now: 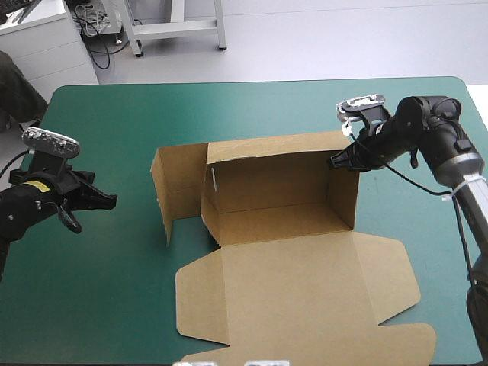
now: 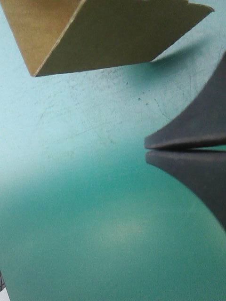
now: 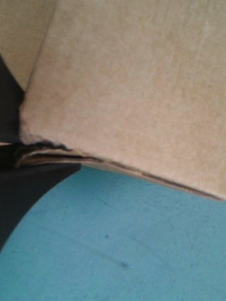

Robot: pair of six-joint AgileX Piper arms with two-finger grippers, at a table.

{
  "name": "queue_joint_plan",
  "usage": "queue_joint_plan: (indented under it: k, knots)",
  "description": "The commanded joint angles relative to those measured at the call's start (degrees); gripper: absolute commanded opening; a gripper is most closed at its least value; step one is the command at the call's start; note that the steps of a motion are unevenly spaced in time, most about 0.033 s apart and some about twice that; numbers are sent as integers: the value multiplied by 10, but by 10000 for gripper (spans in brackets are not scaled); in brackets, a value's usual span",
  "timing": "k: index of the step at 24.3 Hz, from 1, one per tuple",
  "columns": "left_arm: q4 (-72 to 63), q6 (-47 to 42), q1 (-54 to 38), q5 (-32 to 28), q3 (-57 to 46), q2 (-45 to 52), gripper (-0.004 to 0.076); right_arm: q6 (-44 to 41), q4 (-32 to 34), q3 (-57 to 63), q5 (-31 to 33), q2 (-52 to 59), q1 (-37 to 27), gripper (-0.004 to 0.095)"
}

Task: Fold the box

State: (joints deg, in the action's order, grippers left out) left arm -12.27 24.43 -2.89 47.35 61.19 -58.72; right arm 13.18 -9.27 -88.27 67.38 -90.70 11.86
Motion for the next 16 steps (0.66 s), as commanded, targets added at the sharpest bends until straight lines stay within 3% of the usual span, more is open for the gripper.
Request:
queue_joint_plan:
  k: [1,6,8,16]
  knots:
    - [-7,-5,-1,-36,16,10,-33,15,0,-23,27,-30,-1,-23]
    - [-5,-5,-1,-36,16,10,-33,15,1,-79,-17,-125,-1,-18]
    - [-5,-5,-1,-36,16,10,-33,16,3,-101,-17,-153,-1,35]
    - [-5,-4,-1,-32,16,10,-33,24,-16,-150,-23,-178,-1,628]
